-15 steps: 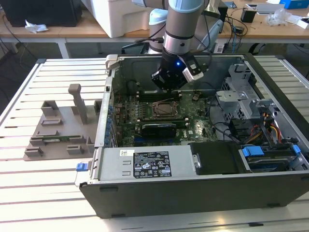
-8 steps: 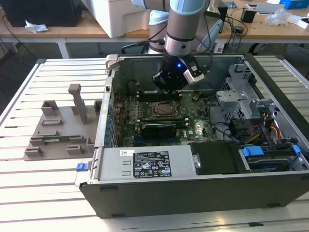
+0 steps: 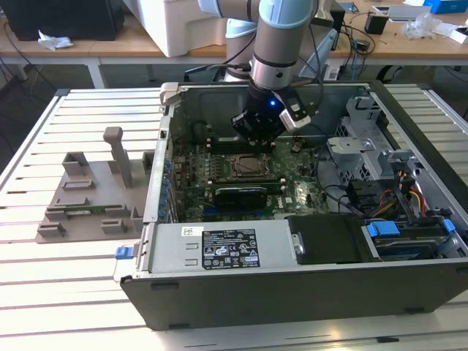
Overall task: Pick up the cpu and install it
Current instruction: 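Install the first cpu locking lever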
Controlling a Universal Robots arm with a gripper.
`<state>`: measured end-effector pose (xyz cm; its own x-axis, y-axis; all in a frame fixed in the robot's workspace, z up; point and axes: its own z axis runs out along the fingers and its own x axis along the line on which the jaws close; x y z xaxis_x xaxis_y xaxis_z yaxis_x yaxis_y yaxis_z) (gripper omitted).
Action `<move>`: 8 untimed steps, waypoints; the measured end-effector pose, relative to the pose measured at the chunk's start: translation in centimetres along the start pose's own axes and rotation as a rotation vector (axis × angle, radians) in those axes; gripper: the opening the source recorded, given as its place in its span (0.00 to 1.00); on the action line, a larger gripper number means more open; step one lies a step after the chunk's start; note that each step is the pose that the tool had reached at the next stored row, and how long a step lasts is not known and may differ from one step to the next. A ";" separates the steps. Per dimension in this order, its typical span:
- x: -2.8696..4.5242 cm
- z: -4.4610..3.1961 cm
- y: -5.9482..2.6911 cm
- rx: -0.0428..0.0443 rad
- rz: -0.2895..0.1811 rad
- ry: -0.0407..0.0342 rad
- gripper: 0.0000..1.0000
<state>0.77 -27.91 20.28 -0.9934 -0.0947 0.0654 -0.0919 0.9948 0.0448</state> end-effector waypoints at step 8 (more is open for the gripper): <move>-0.01 0.08 0.03 -0.0119 -0.001 -0.0008 0.11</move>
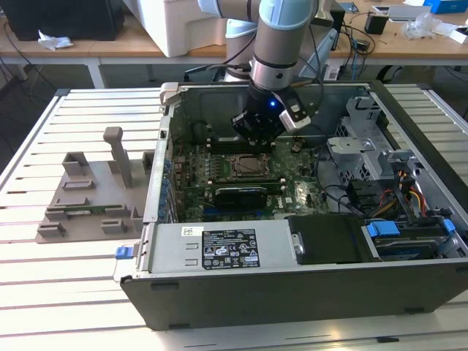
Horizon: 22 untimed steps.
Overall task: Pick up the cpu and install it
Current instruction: 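Install the first cpu locking lever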
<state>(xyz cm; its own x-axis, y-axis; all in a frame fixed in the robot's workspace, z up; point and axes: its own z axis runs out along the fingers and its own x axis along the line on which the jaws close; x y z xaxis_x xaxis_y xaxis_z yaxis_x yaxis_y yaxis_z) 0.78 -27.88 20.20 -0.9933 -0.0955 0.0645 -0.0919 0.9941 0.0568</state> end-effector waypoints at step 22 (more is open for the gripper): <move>0.59 -2.77 -4.24 0.0234 0.002 0.0022 0.11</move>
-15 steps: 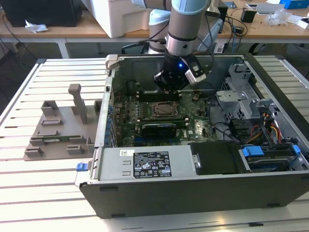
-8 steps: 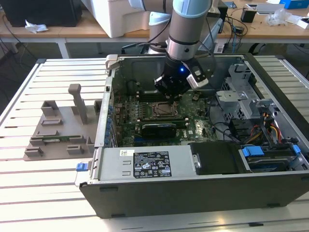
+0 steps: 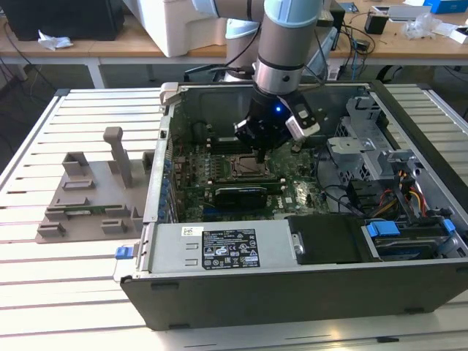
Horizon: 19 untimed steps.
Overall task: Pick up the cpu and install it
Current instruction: 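Install the first cpu locking lever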
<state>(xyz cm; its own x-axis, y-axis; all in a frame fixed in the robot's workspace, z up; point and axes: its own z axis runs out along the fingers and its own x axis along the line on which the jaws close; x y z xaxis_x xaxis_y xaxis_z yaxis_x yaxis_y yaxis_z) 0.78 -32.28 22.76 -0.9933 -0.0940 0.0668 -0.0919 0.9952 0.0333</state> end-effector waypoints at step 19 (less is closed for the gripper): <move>0.39 -5.89 0.20 0.0002 0.000 0.0000 0.11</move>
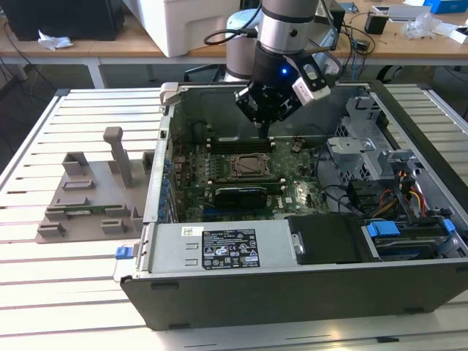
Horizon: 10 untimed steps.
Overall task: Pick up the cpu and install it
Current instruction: 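Install the first cpu locking lever, then install the second cpu locking lever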
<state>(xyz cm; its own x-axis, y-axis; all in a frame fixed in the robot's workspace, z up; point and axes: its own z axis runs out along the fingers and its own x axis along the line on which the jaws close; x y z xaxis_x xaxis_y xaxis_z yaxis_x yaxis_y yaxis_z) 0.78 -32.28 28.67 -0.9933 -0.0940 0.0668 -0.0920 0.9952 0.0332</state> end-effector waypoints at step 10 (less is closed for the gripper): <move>0.16 0.00 -0.60 0.0001 0.000 0.0000 0.11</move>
<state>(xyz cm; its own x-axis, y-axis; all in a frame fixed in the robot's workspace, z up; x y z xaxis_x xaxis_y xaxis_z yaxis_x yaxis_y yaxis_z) 0.67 -32.90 28.66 -0.9933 -0.0940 0.0669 -0.0920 0.9952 0.0330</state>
